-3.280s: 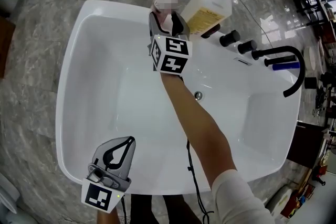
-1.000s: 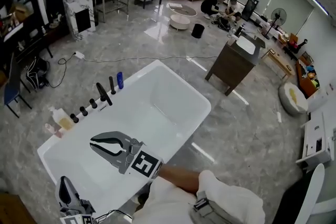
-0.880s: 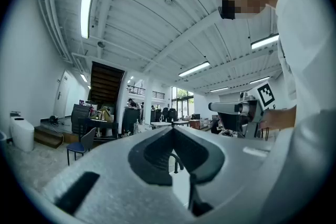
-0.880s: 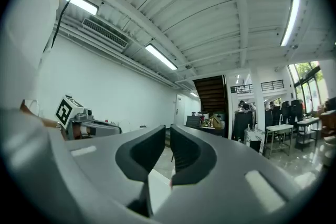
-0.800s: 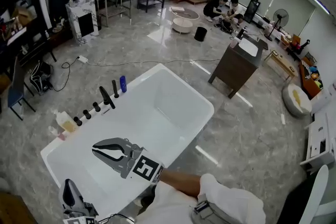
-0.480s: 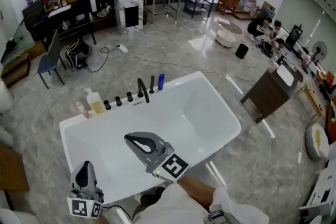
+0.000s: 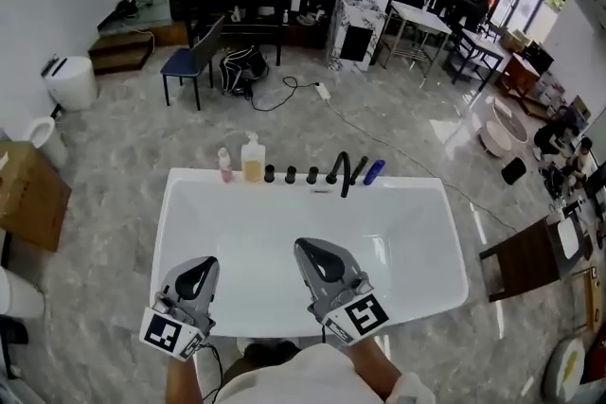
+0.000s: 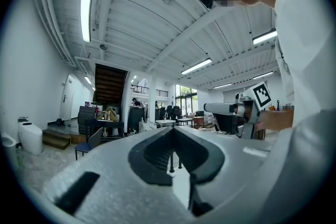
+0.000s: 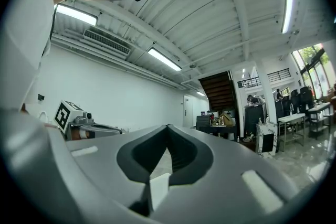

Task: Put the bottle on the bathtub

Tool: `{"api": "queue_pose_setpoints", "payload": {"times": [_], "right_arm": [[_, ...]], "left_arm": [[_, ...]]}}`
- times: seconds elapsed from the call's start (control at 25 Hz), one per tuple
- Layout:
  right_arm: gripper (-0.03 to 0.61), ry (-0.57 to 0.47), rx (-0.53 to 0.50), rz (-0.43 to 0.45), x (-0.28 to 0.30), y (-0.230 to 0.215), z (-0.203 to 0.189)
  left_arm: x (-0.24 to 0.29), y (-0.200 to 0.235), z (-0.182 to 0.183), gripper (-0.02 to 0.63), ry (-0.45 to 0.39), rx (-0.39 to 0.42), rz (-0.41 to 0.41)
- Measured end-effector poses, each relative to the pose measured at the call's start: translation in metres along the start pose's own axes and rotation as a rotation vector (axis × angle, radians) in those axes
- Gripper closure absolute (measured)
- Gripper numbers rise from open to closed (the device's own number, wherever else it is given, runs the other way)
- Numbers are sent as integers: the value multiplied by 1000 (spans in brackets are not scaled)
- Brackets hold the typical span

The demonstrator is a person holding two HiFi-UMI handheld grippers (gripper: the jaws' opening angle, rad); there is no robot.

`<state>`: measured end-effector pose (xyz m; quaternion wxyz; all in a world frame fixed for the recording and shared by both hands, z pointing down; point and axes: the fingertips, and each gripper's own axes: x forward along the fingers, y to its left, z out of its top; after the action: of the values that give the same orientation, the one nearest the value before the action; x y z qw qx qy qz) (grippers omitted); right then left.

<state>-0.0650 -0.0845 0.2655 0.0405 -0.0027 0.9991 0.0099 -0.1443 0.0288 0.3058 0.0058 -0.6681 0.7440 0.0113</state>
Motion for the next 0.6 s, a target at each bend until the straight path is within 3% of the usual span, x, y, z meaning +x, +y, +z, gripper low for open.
{"api": "queue_pose_setpoints", "payload": {"times": [0.6], "right_arm": [[571, 4, 30, 28, -3, 9, 0]], "left_arm": [[-3, -8, 2, 611, 2, 0, -8]]}}
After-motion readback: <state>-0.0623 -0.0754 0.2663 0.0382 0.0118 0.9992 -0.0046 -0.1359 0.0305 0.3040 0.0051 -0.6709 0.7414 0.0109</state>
